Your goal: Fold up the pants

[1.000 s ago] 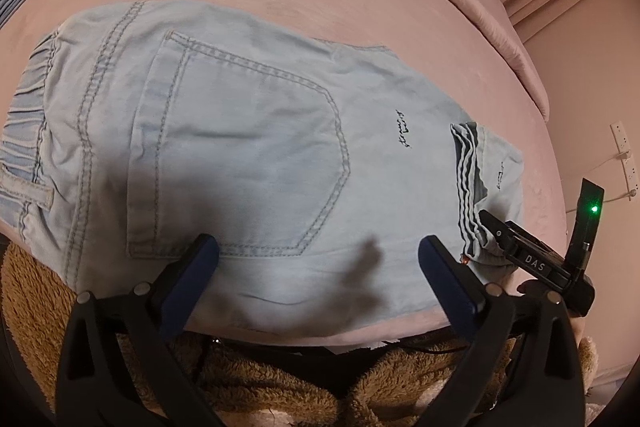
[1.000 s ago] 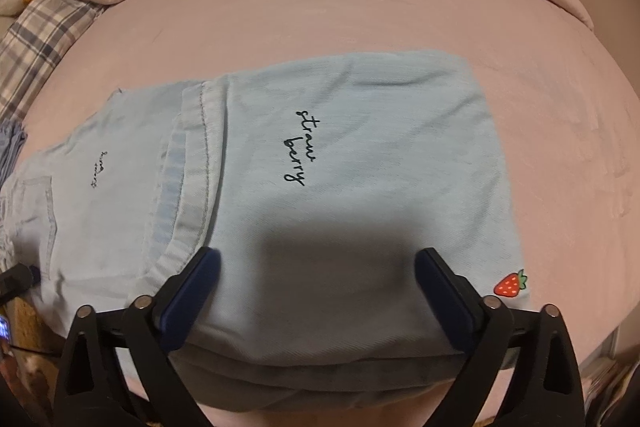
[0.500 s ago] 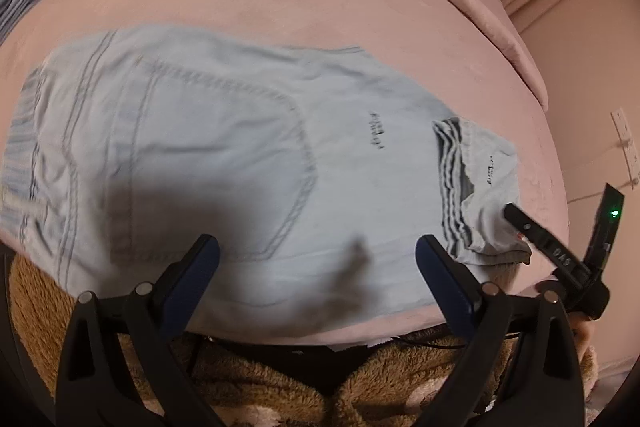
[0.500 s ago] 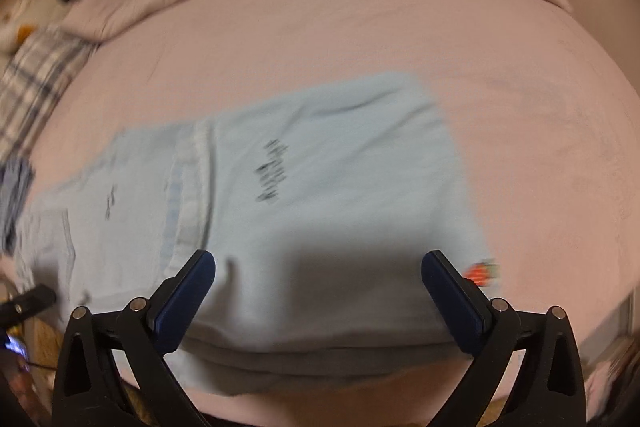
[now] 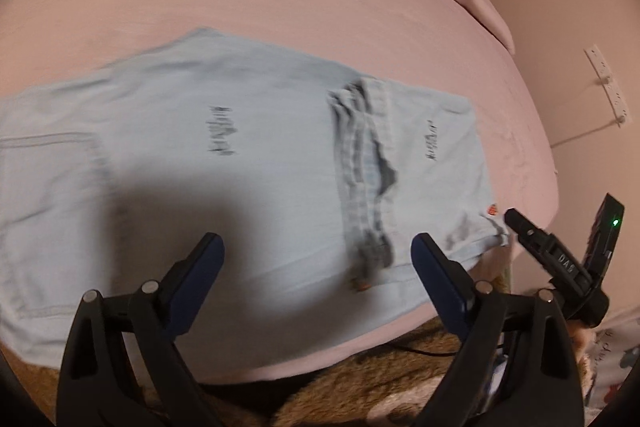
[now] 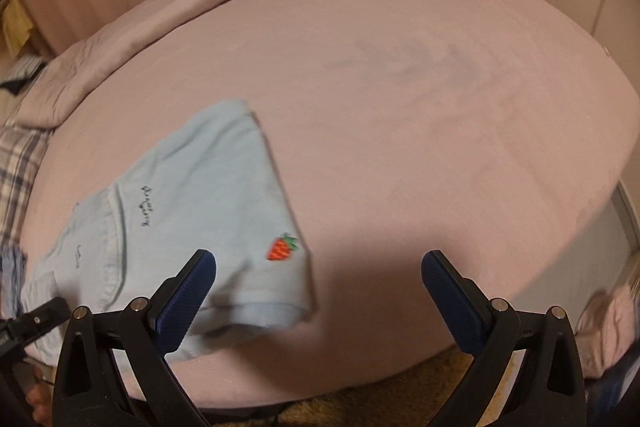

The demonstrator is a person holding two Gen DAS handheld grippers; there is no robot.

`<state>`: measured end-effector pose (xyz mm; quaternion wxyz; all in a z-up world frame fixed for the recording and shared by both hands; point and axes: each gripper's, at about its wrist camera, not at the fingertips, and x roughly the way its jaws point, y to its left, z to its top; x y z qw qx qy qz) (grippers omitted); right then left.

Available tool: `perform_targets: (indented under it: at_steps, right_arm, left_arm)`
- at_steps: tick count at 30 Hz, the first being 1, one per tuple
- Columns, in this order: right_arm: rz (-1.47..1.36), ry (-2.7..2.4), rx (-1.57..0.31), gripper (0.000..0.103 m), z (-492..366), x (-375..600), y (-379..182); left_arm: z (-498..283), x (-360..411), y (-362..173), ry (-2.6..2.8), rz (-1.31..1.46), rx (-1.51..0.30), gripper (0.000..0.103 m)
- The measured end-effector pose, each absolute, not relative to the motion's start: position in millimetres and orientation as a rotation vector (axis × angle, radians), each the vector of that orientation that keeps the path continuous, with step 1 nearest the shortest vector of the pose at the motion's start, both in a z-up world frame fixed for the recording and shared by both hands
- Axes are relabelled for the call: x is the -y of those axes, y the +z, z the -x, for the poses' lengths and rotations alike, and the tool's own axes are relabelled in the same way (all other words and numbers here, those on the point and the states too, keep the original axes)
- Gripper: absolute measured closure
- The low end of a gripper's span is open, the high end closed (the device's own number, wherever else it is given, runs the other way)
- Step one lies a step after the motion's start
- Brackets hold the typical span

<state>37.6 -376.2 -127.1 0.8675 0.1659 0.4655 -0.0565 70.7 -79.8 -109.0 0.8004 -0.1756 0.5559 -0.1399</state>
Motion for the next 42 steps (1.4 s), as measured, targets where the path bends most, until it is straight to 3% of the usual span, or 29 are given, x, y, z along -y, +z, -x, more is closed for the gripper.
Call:
perform_targets:
  at_steps: [7,10,16,18,19,25,31,39,42]
  right_arm:
    - [-0.373,-0.11,-0.977,0.001,-33,386,-127]
    - [-0.37,-0.107,-0.984,0.001,-34,387,-129]
    - [-0.376,-0.091,-0.988,0.003,-34,391,-131]
    - [-0.38,-0.097,-0.993,0.003,-34,393,-133]
    - [-0.386,-0.097,-0.995,0.003,-34,393,-133]
    - [-0.366,-0.083,-0.981,0.01,-38,387,-125]
    - [-0.331,-0.034,-0.936,0.028,-48,378,-111]
    - [-0.236,0.114,-0.94,0.059,-94,340,-111]
    - [-0.236,0.13,-1.007,0.064,-112,331,-129]
  left_arm:
    - [-93,107,-118,-0.346,0.367,-1.202,0.017]
    - [-105,118,-120,-0.366,0.372,-1.188,0.026]
    - [-111,126,-125,-0.375,0.396,-1.211,0.063]
    - [-110,126,-128,-0.386,0.408,-1.222,0.09]
    - [-107,123,-131,-0.414,0.442,-1.237,0.093]
    - [-95,109,-116,-0.412,0.501,-1.211,0.096]
    - [-75,75,-98,-0.313,0.46,-1.143,0.095]
    - [-67,61,-131,-0.262,0.481,-1.199,0.092]
    - [-66,65,-131,-0.26,0.451,-1.189,0.09]
